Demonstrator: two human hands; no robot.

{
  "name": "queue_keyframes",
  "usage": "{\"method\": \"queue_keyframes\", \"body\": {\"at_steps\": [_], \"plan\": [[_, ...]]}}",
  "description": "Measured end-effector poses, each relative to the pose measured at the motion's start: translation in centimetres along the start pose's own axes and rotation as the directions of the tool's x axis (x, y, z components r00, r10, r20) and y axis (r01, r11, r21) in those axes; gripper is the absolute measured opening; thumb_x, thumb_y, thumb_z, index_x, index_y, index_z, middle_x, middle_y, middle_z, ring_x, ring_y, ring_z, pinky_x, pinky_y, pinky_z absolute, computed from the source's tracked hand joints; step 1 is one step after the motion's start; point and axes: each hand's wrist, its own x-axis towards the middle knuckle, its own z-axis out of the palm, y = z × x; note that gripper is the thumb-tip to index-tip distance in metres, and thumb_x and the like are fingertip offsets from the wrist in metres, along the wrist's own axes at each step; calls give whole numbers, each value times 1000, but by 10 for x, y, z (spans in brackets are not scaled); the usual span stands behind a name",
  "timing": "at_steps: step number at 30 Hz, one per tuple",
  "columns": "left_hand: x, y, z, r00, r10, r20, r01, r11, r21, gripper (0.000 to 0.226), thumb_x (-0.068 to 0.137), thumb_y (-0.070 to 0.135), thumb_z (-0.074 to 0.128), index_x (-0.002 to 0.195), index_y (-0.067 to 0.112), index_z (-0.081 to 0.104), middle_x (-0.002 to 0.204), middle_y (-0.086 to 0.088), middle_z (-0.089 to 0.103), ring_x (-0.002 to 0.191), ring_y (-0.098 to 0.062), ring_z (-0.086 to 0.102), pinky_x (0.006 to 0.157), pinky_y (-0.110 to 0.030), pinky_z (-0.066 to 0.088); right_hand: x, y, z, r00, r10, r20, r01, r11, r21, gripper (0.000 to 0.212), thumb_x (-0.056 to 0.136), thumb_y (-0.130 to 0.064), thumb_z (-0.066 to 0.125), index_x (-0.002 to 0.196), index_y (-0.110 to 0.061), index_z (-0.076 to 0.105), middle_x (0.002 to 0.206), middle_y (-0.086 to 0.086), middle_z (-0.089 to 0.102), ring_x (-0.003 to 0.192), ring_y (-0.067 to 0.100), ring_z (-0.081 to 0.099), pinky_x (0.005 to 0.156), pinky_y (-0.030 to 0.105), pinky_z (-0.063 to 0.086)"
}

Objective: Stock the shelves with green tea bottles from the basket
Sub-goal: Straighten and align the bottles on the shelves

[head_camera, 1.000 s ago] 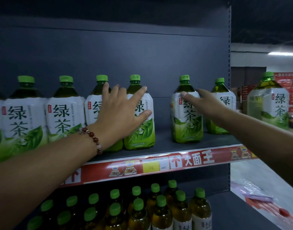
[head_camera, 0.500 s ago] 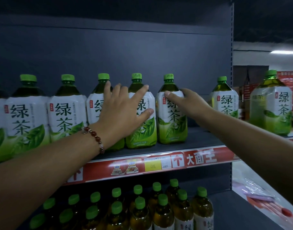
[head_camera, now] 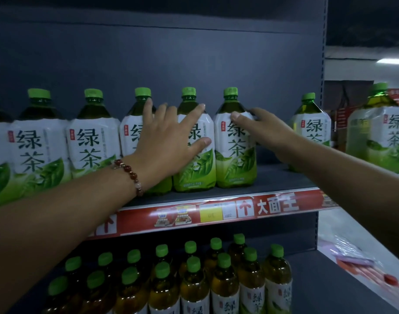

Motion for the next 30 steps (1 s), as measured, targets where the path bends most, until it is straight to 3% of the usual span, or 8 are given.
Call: {"method": "queue_keyframes", "body": {"at_steps": [3,6,12,16,21,30], "plan": [[0,0,-1,999,12,52,-14,999,37,95,79,86,24,158,35,6,146,-22,41,143,-38,27,119,-59,2,-6,6,6,995,8,95,-24,986,168,61,88,-45,70,137,-19,44,118,-1,67,99,11,69,81,29,58],[-1,-1,-4,996,22,91,-29,997,72,113,65,95,27,157,34,-1,149,-22,37,145,-38,23,119,-59,2,-9,14,6,992,-46,117,22,980,200,62,85,-32,76,137,-20,44,116,-2,70,98,8,71,77,23,59],[-1,-1,-4,996,28,89,-34,997,66,114,64,94,31,157,34,3,145,-22,40,142,-38,27,119,-59,3,-15,14,-5,982,-99,158,57,967,250,43,92,-22,68,130,-22,49,111,-3,70,91,2,71,68,14,55],[-1,-2,-4,997,41,69,-45,997,66,114,64,93,29,158,32,9,138,-22,46,135,-38,35,119,-59,6,-16,16,-3,981,-112,157,68,964,258,48,91,-26,69,135,-20,50,116,-2,71,100,7,71,76,19,57],[-2,-1,-3,997,35,65,-39,997,68,112,66,93,30,158,32,9,138,-21,46,135,-37,35,119,-58,5,-15,21,6,991,-109,84,88,971,223,52,87,-35,74,132,-24,50,114,-2,72,99,11,72,87,37,59],[-2,1,-6,997,17,71,-23,996,82,106,71,94,21,158,33,8,142,-22,44,137,-38,34,119,-58,3,-13,22,12,995,-65,74,49,978,201,66,86,-41,73,140,-23,39,117,-1,69,101,14,71,90,43,58]]}}
